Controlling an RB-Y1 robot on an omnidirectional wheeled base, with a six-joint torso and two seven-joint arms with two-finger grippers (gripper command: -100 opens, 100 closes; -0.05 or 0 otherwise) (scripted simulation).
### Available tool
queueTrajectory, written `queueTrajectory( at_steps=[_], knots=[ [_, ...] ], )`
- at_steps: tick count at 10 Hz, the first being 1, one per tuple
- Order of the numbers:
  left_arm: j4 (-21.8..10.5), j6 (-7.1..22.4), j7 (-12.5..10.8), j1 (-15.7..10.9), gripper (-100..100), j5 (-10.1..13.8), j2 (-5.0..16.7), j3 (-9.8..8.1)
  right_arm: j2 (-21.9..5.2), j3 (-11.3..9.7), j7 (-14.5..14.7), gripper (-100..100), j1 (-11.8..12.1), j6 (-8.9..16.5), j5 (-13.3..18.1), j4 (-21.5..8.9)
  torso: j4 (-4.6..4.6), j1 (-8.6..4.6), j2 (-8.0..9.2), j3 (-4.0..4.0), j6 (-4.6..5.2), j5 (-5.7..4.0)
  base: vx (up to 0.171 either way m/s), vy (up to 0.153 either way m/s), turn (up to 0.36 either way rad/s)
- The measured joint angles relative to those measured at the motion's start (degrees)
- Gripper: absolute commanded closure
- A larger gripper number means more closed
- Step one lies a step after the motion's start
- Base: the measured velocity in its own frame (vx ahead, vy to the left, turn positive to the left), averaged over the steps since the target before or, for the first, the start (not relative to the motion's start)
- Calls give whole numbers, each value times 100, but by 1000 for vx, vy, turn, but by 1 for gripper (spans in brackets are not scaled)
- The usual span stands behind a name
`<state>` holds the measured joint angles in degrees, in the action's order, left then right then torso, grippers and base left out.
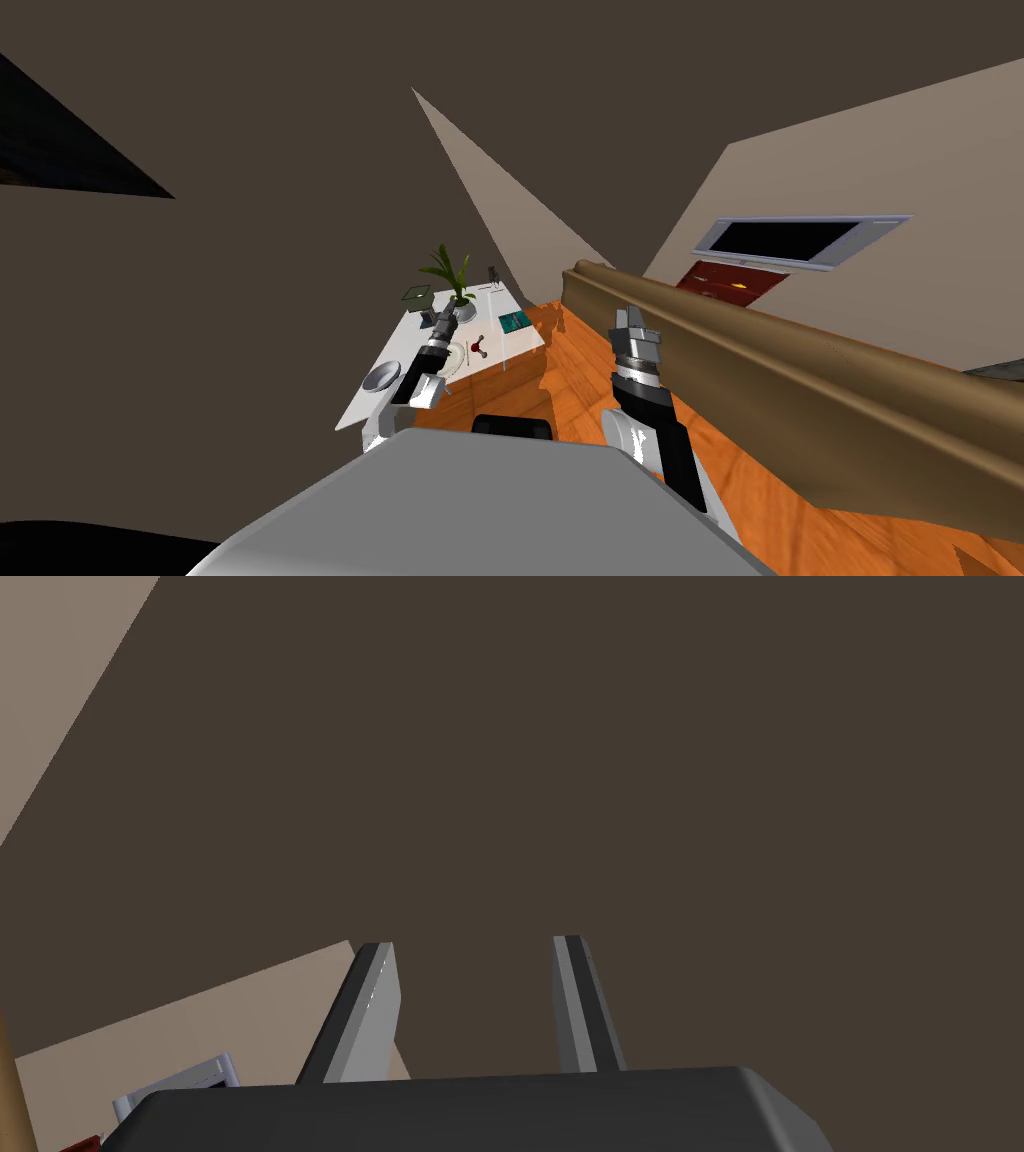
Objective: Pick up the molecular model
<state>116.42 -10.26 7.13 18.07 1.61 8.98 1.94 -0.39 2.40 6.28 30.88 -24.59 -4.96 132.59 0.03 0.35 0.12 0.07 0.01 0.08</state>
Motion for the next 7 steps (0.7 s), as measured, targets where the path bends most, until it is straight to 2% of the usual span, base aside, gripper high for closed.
queueTrajectory(
  at_steps=[4, 5, 7],
  knots=[
    [-539, 255, -130, -202, -100, -76, 264, 135, 0, 0, 0, 0, 1, 0, 0, 0, 0, -10, -3, -1, -3, -2, -40, 60, -108],
    [-698, 384, -143, -358, -100, -115, 293, 176, 0, 0, 0, 0, 0, 0, 0, 0, -1, -13, -5, -2, -1, -3, -27, 40, -83],
    [-977, 520, -180, -503, -100, -155, 382, 244, 0, 0, 0, 0, 1, 0, 0, 0, -2, -14, -9, -5, -2, -3, -30, 57, -150]
  ],
)
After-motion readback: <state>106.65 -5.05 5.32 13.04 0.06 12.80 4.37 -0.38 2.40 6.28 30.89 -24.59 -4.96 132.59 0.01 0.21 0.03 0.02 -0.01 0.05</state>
